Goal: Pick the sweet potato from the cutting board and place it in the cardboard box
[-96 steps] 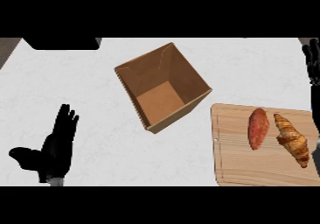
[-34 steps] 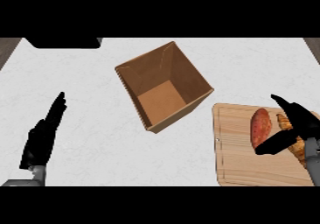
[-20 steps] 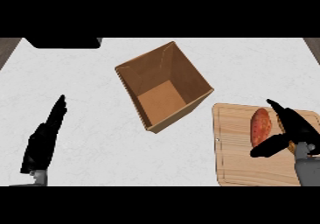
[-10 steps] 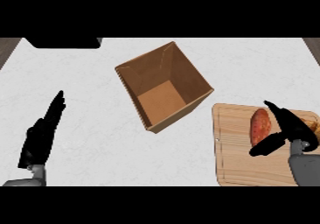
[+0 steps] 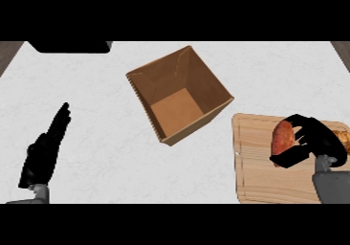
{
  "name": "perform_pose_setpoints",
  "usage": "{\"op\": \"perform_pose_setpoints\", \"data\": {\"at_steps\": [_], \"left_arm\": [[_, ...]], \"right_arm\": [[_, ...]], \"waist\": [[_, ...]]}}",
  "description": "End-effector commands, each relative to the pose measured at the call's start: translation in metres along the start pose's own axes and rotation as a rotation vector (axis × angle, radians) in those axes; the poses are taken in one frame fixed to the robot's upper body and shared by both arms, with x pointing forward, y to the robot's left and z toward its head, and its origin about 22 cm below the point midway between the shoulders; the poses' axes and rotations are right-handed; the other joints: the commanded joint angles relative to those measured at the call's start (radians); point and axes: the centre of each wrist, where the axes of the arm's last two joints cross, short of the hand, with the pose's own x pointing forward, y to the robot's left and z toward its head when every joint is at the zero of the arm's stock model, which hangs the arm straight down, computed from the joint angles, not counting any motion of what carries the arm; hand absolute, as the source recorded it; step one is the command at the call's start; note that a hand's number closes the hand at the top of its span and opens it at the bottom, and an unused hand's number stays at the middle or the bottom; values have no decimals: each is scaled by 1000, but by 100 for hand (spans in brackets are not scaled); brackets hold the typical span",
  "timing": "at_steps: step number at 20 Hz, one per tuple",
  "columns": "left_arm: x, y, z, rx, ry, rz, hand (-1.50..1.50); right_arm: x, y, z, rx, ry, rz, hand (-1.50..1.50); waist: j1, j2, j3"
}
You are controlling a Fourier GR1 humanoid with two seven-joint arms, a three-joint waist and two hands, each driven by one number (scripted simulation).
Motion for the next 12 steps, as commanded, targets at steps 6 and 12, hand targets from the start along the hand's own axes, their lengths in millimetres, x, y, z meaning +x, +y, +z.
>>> {"op": "perform_pose_setpoints", "data": {"at_steps": [6, 12], "left_arm": [[6, 0, -20, 8, -6, -1, 0], [-8, -5, -1, 6, 5, 1, 0]], "right_arm": [[-11, 20, 11, -144, -163, 181, 150], [-13, 21, 55, -232, -291, 306, 150]], "waist": [[-9, 4, 3], [-8, 2, 3]]}}
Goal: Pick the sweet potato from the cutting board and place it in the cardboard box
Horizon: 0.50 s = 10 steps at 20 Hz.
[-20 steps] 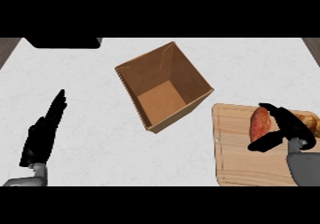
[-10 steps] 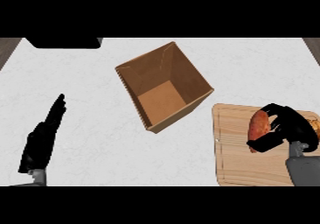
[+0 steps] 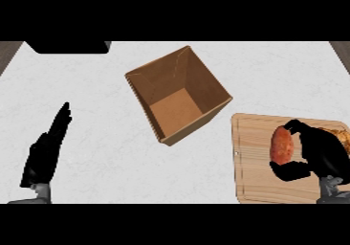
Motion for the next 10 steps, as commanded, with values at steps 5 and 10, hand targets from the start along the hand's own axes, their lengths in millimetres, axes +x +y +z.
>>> {"op": "perform_pose_setpoints", "data": {"at_steps": [5, 10], "left_arm": [[-10, 17, 5, 0, -9, -3, 0], [-4, 2, 13, -8, -4, 21, 0]], "right_arm": [[-3, -22, 42, -148, -53, 81, 150], [8, -71, 63, -235, -190, -86, 150]], "waist": [[1, 3, 3], [0, 1, 3]]}}
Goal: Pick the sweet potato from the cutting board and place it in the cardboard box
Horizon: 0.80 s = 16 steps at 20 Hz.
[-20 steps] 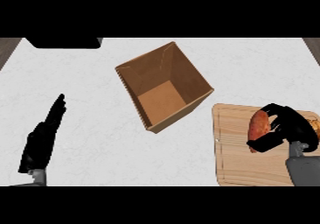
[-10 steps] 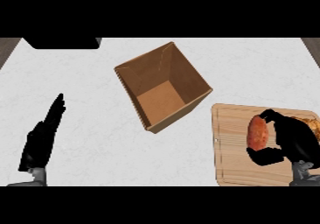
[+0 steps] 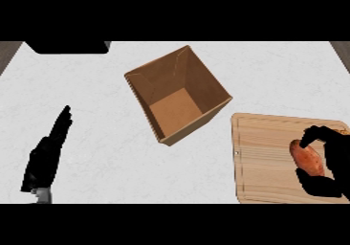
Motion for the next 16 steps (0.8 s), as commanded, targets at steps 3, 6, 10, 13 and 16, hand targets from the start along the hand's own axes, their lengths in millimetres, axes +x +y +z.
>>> {"op": "perform_pose_setpoints", "data": {"at_steps": [3, 6, 10, 13, 16], "left_arm": [[12, 11, -12, 6, -10, -3, 0], [5, 0, -10, -3, -8, -16, 0], [0, -4, -8, -31, 6, 4, 0], [6, -18, -6, -8, 2, -12, 0], [22, -3, -10, -5, 0, -12, 0]], "right_arm": [[33, -41, 23, -146, -243, -293, 150], [51, -55, 27, -175, -332, -406, 150], [65, -74, 15, -187, -405, -461, 150], [90, -103, 22, -178, -436, -467, 150], [141, -109, 5, -181, -424, -469, 150]], "waist": [[-5, -3, 0], [3, 1, 0], [8, 3, 0], [10, 2, 0], [20, 2, -1]]}}
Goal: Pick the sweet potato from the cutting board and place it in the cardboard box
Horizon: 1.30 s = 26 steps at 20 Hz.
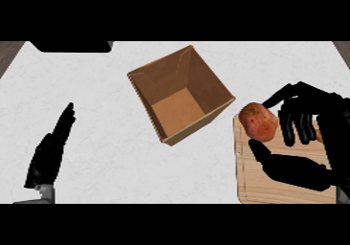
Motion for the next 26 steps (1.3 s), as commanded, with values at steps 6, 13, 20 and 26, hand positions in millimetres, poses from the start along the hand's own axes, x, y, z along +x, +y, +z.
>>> {"op": "perform_pose_setpoints", "data": {"at_steps": [6, 13, 20, 26], "left_arm": [[-4, 10, -5, 2, -5, 7, 0], [-1, 0, 1, -5, -9, -2, 0], [-1, 6, -22, -8, -14, 14, 0], [1, -8, -11, -29, -10, 14, 0]], "right_arm": [[51, 19, -82, 47, 22, 6, 150], [59, 78, -126, 128, 70, 5, 150], [50, 148, -138, 206, 144, 80, 150], [31, 171, -166, 215, 263, -7, -150]], "waist": [[3, 2, 0], [8, 3, 1], [12, 7, 0], [25, 9, 0]]}}
